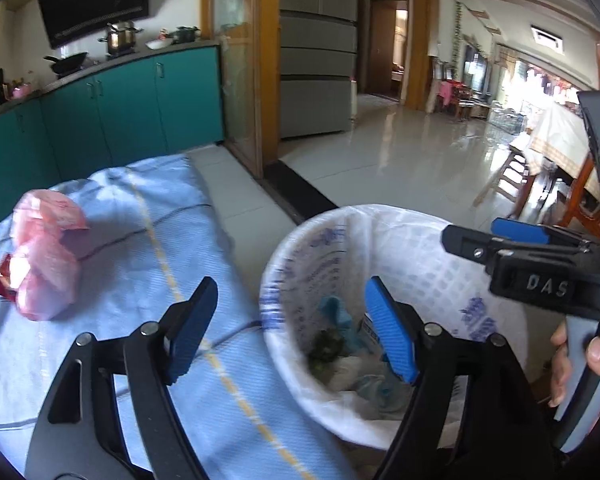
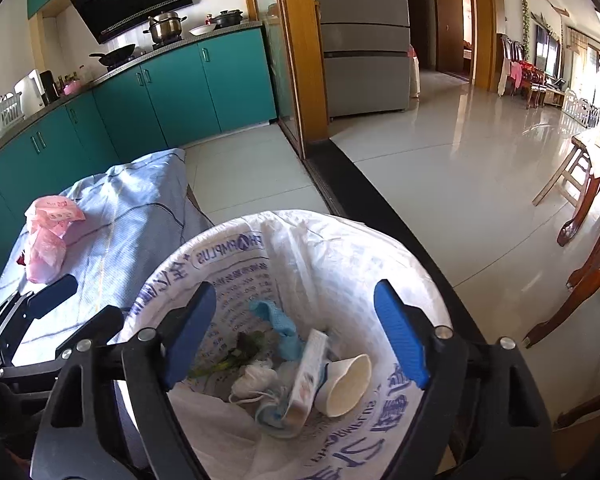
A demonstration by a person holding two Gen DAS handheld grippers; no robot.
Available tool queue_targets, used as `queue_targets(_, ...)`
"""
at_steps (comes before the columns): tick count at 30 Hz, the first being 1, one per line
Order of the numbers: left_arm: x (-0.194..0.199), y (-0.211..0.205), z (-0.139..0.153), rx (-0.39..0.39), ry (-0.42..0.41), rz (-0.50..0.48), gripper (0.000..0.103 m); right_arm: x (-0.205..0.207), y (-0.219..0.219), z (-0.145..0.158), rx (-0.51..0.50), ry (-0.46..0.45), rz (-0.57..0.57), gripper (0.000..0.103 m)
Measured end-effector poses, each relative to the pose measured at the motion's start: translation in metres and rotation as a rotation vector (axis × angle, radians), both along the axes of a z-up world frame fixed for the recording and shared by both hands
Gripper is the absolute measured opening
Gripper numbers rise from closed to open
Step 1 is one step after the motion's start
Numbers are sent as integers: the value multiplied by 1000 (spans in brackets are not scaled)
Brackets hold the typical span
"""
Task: Collect trash
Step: 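Move both open tools back over the table toward the pink bags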
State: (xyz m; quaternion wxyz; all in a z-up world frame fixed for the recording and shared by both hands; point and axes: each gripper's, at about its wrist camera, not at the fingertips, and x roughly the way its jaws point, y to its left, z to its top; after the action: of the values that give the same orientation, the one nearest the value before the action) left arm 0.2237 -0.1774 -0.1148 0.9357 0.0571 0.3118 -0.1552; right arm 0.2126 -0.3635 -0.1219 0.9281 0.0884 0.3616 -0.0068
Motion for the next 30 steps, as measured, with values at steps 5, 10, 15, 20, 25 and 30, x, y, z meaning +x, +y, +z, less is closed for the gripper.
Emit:
queue_targets(5, 9, 54, 13, -7, -15, 165, 77, 16, 29, 8, 42, -10, 50, 80)
queue_targets(10, 14, 145, 32, -52, -27, 426, 78, 36, 90, 17, 62, -24, 175, 80)
queue_targets(15, 3, 229, 45, -89, -29, 644, 83, 54, 169, 17, 67, -11, 351, 80)
queue_targets(20, -9, 298, 46, -136, 2, 805, 86, 77, 250, 24, 63, -7, 502, 87)
queue_targets(25, -11, 341, 37, -146, 55, 873, 87, 107, 315, 18, 23, 20, 544, 91)
queue_targets(30, -15, 354, 35, -114, 51, 893, 87, 114, 352, -9, -59, 72, 581, 91)
